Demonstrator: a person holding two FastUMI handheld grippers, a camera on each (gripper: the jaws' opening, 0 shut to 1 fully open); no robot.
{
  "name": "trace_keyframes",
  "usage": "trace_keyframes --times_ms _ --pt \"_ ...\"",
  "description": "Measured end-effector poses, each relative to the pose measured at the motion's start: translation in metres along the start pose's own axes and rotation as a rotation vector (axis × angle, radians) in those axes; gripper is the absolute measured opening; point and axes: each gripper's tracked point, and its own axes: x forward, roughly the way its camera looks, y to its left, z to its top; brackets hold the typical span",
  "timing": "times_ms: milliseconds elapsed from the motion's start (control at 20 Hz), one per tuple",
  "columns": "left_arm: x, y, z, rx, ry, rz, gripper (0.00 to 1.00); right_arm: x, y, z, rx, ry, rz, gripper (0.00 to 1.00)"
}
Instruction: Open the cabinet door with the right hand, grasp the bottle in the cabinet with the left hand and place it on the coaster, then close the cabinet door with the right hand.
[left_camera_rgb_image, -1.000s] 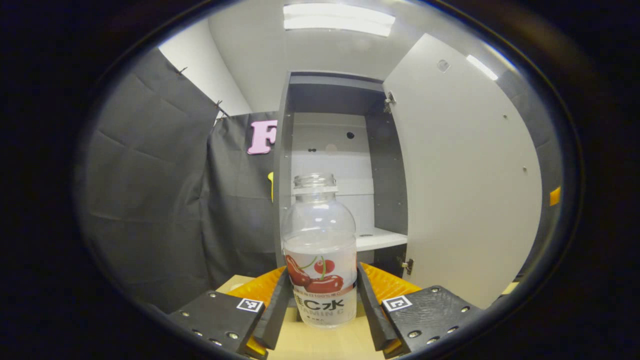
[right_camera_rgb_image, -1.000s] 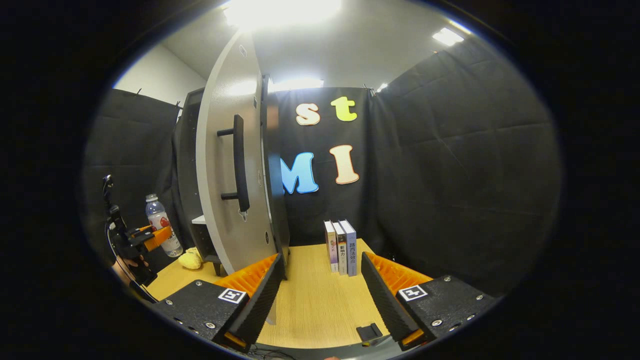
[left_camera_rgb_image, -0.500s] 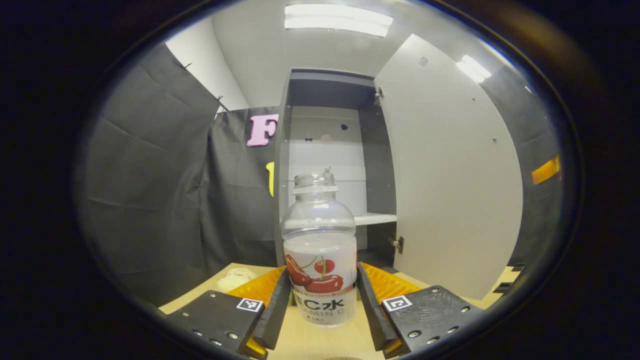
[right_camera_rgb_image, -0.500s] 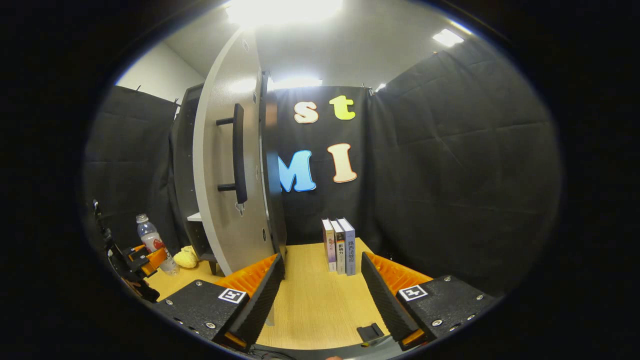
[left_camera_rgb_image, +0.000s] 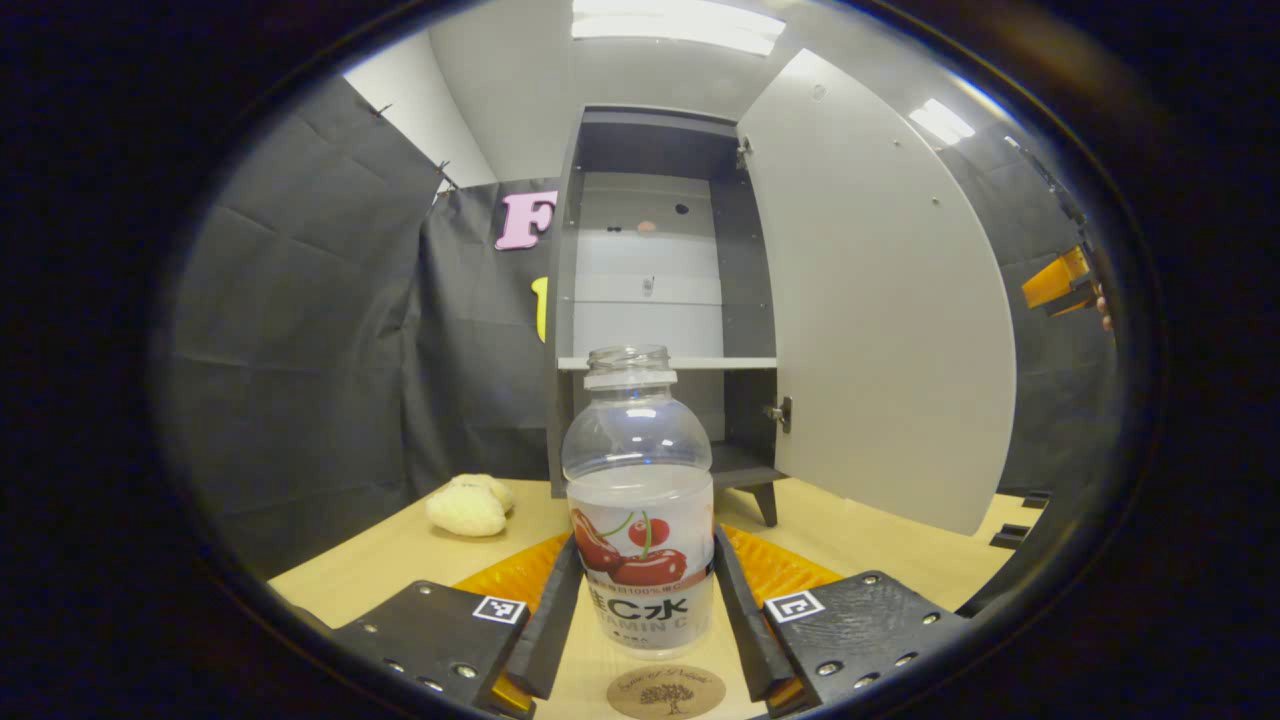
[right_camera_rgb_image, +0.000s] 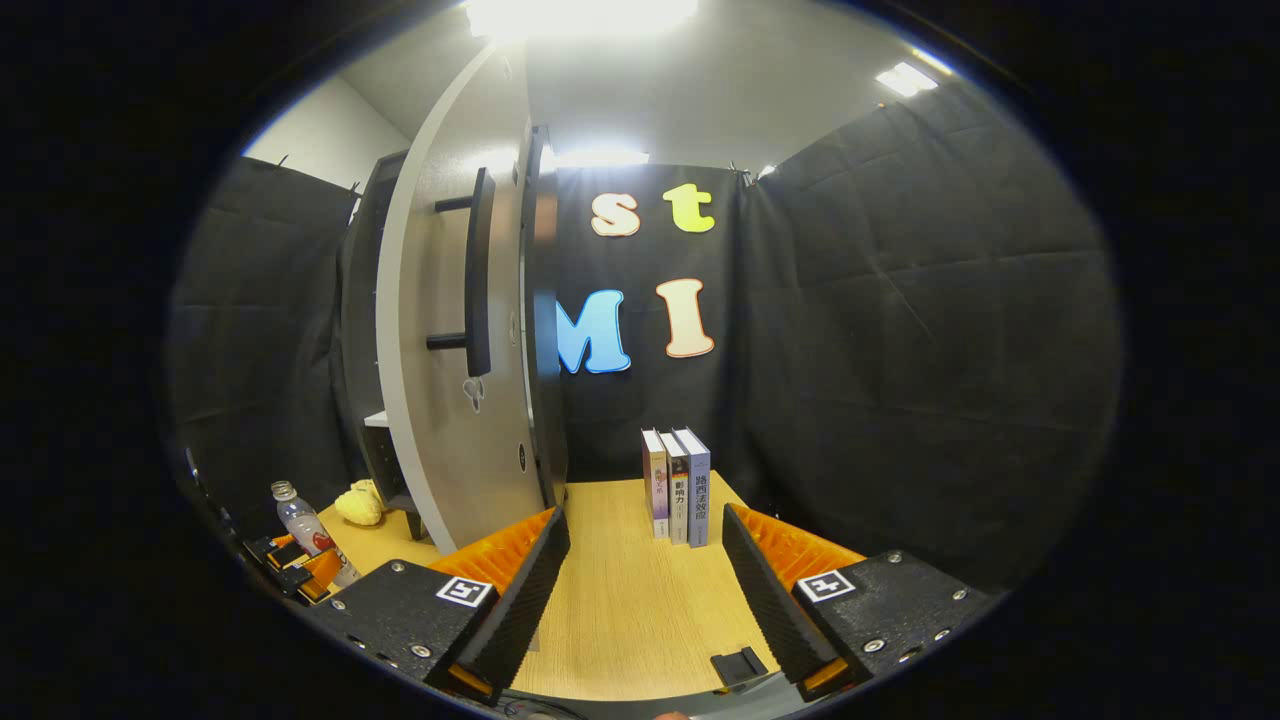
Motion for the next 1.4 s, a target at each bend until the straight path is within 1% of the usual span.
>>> trace_keyframes --times_ms 50,150,200,450,650,700,750,800,900,950,1000,1050,1150,1350,1400 --pt "0.000 0.001 -0.007 -0.001 0.010 0.003 0.71 0.001 0.000 -0.001 -0.003 0.004 0.002 0.95" --pt "-0.004 -0.002 -0.024 -0.016 0.025 0.006 0.75 0.005 0.003 -0.002 -0.005 0.010 0.006 0.95" --pt "-0.004 -0.004 -0.031 -0.017 0.032 0.008 0.71 0.006 0.004 -0.004 -0.007 0.015 0.008 0.95" --pt "0.002 -0.011 -0.067 0.000 0.069 0.018 0.71 0.013 0.005 -0.013 -0.023 0.042 0.007 0.95" --pt "0.003 -0.005 -0.096 0.017 0.088 0.062 0.71 0.016 0.006 -0.016 -0.054 0.059 0.010 0.95" --pt "0.005 -0.003 -0.102 0.025 0.091 0.075 0.75 0.017 0.007 -0.016 -0.059 0.061 0.012 0.95" --pt "0.005 -0.002 -0.107 0.026 0.096 0.082 0.71 0.018 0.007 -0.015 -0.063 0.061 0.013 0.95" --pt "0.006 -0.002 -0.106 0.027 0.079 0.085 0.71 0.019 0.006 -0.014 -0.067 0.056 0.010 0.95" --pt "0.009 -0.001 -0.108 0.034 0.081 0.091 0.71 0.020 0.006 -0.012 -0.073 0.053 0.009 0.95" --pt "0.007 -0.001 -0.111 0.032 0.092 0.097 0.76 0.021 0.006 -0.011 -0.074 0.053 0.010 0.95" --pt "0.006 0.000 -0.112 0.029 0.101 0.105 0.73 0.022 0.007 -0.011 -0.073 0.053 0.014 0.95" --pt "0.006 0.001 -0.112 0.028 0.110 0.117 0.74 0.023 0.008 -0.009 -0.071 0.050 0.018 0.95" --pt "0.004 0.004 -0.105 0.035 0.104 0.145 0.78 0.024 0.007 -0.005 -0.069 0.043 0.020 0.95" --pt "-0.005 0.004 -0.082 0.060 0.100 0.159 0.78 0.026 0.007 0.001 -0.040 0.025 0.030 0.95" --pt "-0.007 0.004 -0.075 0.064 0.094 0.163 0.82 0.026 0.007 0.003 -0.032 0.019 0.035 0.95"
